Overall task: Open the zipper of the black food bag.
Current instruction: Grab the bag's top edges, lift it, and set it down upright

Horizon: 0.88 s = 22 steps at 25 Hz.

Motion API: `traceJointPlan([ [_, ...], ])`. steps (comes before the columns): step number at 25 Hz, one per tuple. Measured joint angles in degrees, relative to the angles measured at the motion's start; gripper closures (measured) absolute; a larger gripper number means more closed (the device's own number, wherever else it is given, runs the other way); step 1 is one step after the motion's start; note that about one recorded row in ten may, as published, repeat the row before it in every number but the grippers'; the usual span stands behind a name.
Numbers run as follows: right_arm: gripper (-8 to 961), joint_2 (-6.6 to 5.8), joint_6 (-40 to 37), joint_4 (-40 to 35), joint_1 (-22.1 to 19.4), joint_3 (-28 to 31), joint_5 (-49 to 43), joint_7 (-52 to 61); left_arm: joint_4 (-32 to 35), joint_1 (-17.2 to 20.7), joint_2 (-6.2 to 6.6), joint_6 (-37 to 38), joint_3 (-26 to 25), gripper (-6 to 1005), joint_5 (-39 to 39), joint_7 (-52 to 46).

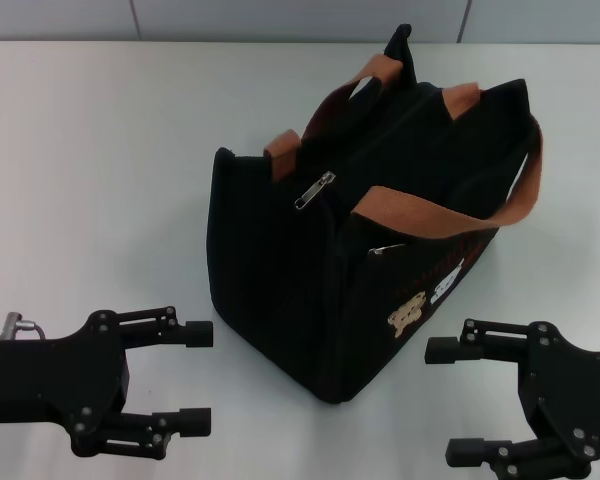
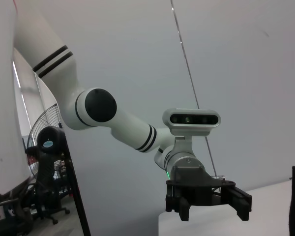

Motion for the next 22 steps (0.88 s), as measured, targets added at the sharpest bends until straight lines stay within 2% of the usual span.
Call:
traceJointPlan([
  [6, 139, 0.21, 0.2, 0.0, 0.1, 0.0, 0.0, 0.0, 0.0, 0.0, -0.11, 0.0, 0.1, 184, -0.2, 0.0],
  [14, 139, 0.47, 1.0, 0.0, 0.0, 1.4, 0.2, 0.1, 0.0, -0.3, -1.19, -0.3, 0.1, 184, 0.1, 0.3],
  [17, 139, 0.40, 1.9, 0.0, -1.3, 7.1, 0.5, 0.1, 0.1, -0.3, -2.04, -1.3, 0.1, 185, 0.2, 0.7],
  [18, 139, 0.21, 2.2, 0.0, -2.5, 12.6, 0.6, 0.1, 0.2, -0.5, -3.19, -3.4, 0.2, 185, 0.7, 0.9],
  [19, 139, 0.21, 2.2, 0.0, -2.5, 12.6, 0.6, 0.1, 0.2, -0.8, -3.78, -4.4, 0.2, 185, 1.1, 0.9],
  [21, 138, 0.13, 2.5, 0.0, -3.7, 18.0, 0.6, 0.1, 0.2, -1.0, -4.02, -4.8, 0.3, 185, 1.5, 1.0],
  [22, 138, 0.12, 2.6, 0.0, -4.2, 20.0, 0.6, 0.1, 0.0, -2.2, -5.45, -6.8, 0.6, 185, 3.2, 1.1],
])
